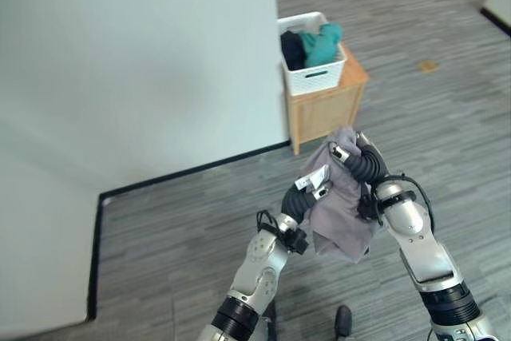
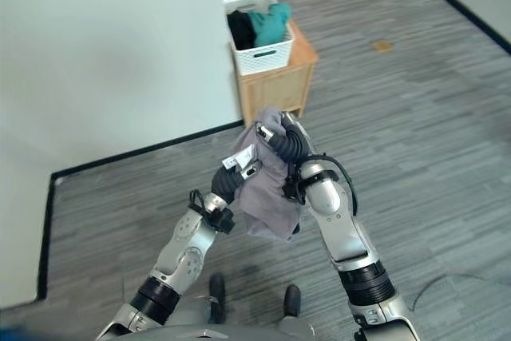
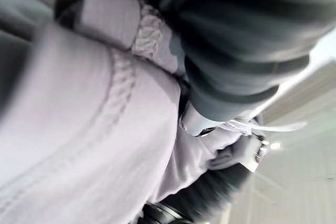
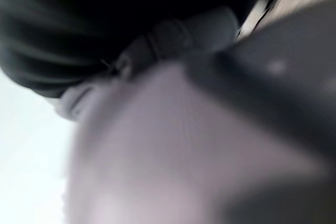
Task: Pick up bed clothes into laundry basket.
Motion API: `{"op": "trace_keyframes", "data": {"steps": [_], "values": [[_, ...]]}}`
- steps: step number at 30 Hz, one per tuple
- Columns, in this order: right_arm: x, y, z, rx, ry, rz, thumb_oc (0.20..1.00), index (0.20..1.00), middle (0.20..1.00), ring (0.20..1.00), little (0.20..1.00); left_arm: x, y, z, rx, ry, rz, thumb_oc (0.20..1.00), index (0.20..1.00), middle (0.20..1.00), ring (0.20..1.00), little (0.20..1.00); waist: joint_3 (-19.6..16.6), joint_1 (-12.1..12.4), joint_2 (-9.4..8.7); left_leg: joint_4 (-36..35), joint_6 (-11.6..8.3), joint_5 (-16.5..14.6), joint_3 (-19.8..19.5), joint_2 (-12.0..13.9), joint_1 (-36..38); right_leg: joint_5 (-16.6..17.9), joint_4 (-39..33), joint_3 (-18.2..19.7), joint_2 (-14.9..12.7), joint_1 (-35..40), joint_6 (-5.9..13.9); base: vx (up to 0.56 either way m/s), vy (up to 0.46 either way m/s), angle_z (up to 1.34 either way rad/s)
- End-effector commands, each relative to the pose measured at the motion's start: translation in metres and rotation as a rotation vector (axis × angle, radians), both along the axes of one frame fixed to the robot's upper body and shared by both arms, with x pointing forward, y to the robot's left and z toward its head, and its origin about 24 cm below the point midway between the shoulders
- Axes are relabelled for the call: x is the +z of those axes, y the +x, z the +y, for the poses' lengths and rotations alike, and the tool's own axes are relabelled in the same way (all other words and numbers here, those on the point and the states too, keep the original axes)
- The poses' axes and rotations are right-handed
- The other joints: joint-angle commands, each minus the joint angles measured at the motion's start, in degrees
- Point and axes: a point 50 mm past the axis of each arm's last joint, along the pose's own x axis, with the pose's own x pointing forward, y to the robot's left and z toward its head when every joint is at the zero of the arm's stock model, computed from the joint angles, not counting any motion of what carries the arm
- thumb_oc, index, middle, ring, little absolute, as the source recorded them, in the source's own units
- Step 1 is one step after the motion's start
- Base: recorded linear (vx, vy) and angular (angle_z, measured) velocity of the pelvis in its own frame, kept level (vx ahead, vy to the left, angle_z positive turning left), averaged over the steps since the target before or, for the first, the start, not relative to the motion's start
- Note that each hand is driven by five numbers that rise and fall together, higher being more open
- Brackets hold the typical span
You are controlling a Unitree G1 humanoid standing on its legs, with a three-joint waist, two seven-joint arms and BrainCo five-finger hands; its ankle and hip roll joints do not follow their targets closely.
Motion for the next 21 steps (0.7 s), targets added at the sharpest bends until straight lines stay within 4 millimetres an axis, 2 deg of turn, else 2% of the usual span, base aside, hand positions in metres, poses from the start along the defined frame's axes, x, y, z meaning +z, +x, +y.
{"op": "trace_keyframes", "data": {"steps": [1,2,3,4,5,7,8,9,10,12,13,14,15,17,18,19,20,21], "values": [[0.054,0.0,-0.007,-0.033,0.075,-0.266,0.2,0.2,0.2,0.2,0.2,0.045,-0.017,-0.076,-0.184,-0.192,-0.131,0.2,0.2,0.2,0.2,0.2,-2.2,1.0,-1.13,-0.9,1.09,3.0,3.8,-1.8,10.2,-3.7,1.6,-3.6,4.8,10.7,-1.55,0.31,0.19,-0.21],[0.058,-0.001,-0.011,-0.043,0.07,-0.278,0.2,0.2,0.2,0.2,0.2,0.05,-0.014,-0.078,-0.171,-0.18,-0.154,0.2,0.2,0.2,0.2,0.2,-1.1,-0.2,-0.56,-0.9,0.35,2.7,6.0,-0.5,14.1,-7.0,13.3,-3.3,4.2,6.9,2.57,0.22,0.14,-0.3],[0.062,0.001,-0.011,-0.038,0.067,-0.291,0.2,0.2,0.2,0.2,0.2,0.052,-0.011,-0.079,-0.153,-0.167,-0.162,0.2,0.2,0.2,0.2,0.2,-0.8,-0.9,-0.27,-0.9,0.09,2.4,7.1,0.3,15.2,-7.5,18.2,-3.7,3.6,4.2,4.65,0.17,0.133,-0.6],[0.063,0.001,-0.01,-0.036,0.066,-0.295,0.2,0.2,0.2,0.2,0.2,0.053,-0.01,-0.078,-0.15,-0.168,-0.167,0.2,0.2,0.2,0.2,0.2,-0.8,-0.5,-0.12,-0.9,0.09,2.8,7.6,0.6,14.7,-7.5,19.1,-3.2,3.8,3.2,4.49,0.02,-0.017,-0.87],[0.074,0.009,-0.01,-0.043,0.066,-0.327,0.2,0.2,0.2,0.2,0.2,0.062,-0.004,-0.078,-0.143,-0.156,-0.2,0.2,0.2,0.2,0.2,0.2,-0.7,-0.4,0.06,-0.9,-1.09,2.2,9.7,3.0,14.8,-5.7,24.0,-5.2,1.1,-4.1,7.17,0.02,-0.088,-0.63],[0.075,0.011,-0.011,-0.051,0.068,-0.329,0.2,0.2,0.2,0.2,0.2,0.063,-0.003,-0.077,-0.133,-0.153,-0.204,0.2,0.2,0.2,0.2,0.2,-1.1,-0.2,0.27,-0.9,-1.28,2.0,10.4,3.9,14.7,-5.1,23.4,-5.7,0.7,-6.4,6.93,0.09,-0.072,-0.41],[0.08,0.014,-0.013,-0.061,0.05,-0.34,0.2,0.2,0.2,0.2,0.2,0.065,-0.002,-0.076,-0.132,-0.141,-0.211,0.2,0.2,0.2,0.2,0.2,-0.9,-1.2,0.17,-0.9,-1.19,1.1,10.9,3.8,15.5,-3.5,21.2,-4.3,2.2,-9.8,5.07,0.16,-0.04,-0.16],[0.082,0.017,-0.014,-0.066,0.037,-0.341,0.2,0.2,0.2,0.2,0.2,0.066,0.001,-0.072,-0.113,-0.136,-0.211,0.2,0.2,0.2,0.2,0.2,-1.0,-1.2,-0.05,-0.9,-1.21,0.0,11.4,3.6,16.0,-2.5,20.0,-3.4,3.2,-11.8,4.01,0.18,-0.083,-0.14],[0.083,0.021,-0.014,-0.068,0.029,-0.336,0.2,0.2,0.2,0.2,0.2,0.069,0.003,-0.071,-0.106,-0.133,-0.216,0.2,0.2,0.2,0.2,0.2,-1.0,-1.0,-0.36,-0.9,-1.32,-0.3,11.9,3.4,16.1,0.1,18.0,-2.9,4.1,-13.7,2.2,0.17,-0.112,-0.08],[0.083,0.027,-0.015,-0.08,0.004,-0.322,0.2,0.2,0.2,0.2,0.2,0.074,0.007,-0.066,-0.091,-0.139,-0.232,0.2,0.2,0.2,0.2,0.2,-1.0,-1.3,-0.99,-0.9,-1.59,-2.3,11.9,2.3,17.4,4.7,13.3,-3.6,4.0,-15.6,-0.02,0.17,-0.14,-0.27],[0.083,0.027,-0.015,-0.08,0.004,-0.322,0.2,0.2,0.2,0.2,0.2,0.074,0.007,-0.066,-0.091,-0.139,-0.232,0.2,0.2,0.2,0.2,0.2,-1.0,-1.3,-0.94,-0.9,-1.59,-2.3,11.8,2.3,17.4,4.8,13.1,-3.6,4.1,-15.5,-0.02,0.32,-0.205,-0.1],[0.087,0.032,-0.018,-0.104,-0.032,-0.327,0.2,0.2,0.2,0.2,0.2,0.081,0.009,-0.062,-0.083,-0.155,-0.251,0.2,0.2,0.2,0.2,0.2,-0.9,-1.5,-0.97,-0.9,-1.93,-4.2,11.2,1.4,19.2,8.4,9.5,-4.8,1.9,-17.5,0.12,0.34,-0.179,0.28],[0.089,0.035,-0.017,-0.117,-0.052,-0.336,0.2,0.2,0.2,0.2,0.2,0.085,0.01,-0.058,-0.076,-0.172,-0.26,0.2,0.2,0.2,0.2,0.2,-0.5,-2.0,-0.27,-0.9,-1.99,-5.1,10.6,1.2,20.1,9.7,7.5,-5.5,0.7,-17.6,0.82,0.46,-0.244,0.26],[0.093,0.04,-0.018,-0.147,-0.079,-0.356,0.2,0.2,0.2,0.2,0.2,0.089,0.012,-0.053,-0.052,-0.189,-0.268,0.2,0.2,0.2,0.2,0.2,-0.3,-2.1,0.26,-0.9,-2.62,-6.5,10.7,1.1,21.9,11.0,7.2,-6.1,-1.6,-18.7,1.71,0.27,-0.14,0.07],[0.093,0.04,-0.017,-0.147,-0.08,-0.357,0.2,0.2,0.2,0.2,0.2,0.089,0.012,-0.052,-0.05,-0.19,-0.269,0.2,0.2,0.2,0.2,0.2,-0.2,-2.2,0.31,-0.9,-2.59,-6.6,10.8,1.1,22.0,11.0,7.2,-6.1,-1.6,-18.6,1.8,0.41,-0.206,-0.07],[0.084,0.043,-0.017,-0.174,-0.093,-0.323,0.2,0.2,0.2,0.2,0.2,0.086,0.012,-0.046,0.001,-0.217,-0.248,0.2,0.2,0.2,0.2,0.2,-0.7,-2.6,0.17,-0.9,-4.27,-9.2,11.3,1.3,26.8,11.8,6.3,-9.4,-2.7,-14.6,-0.57,0.29,-0.156,-0.22],[0.083,0.043,-0.017,-0.173,-0.093,-0.322,0.2,0.2,0.2,0.2,0.2,0.085,0.011,-0.046,0.002,-0.217,-0.247,0.2,0.2,0.2,0.2,0.2,-0.5,-2.5,-0.06,-0.9,-4.37,-8.9,11.4,1.2,26.9,12.2,6.2,-9.3,-2.7,-14.5,-0.78,0.44,-0.206,-0.35],[0.08,0.043,-0.016,-0.167,-0.105,-0.306,0.2,0.2,0.2,0.2,0.2,0.082,0.01,-0.042,0.033,-0.231,-0.23,0.2,0.2,0.2,0.2,0.2,-1.1,-2.6,0.28,-0.9,-5.27,-8.4,12.8,1.9,29.5,12.1,5.6,-10.8,-2.3,-12.7,-1.22,0.34,-0.192,-0.26]]}}
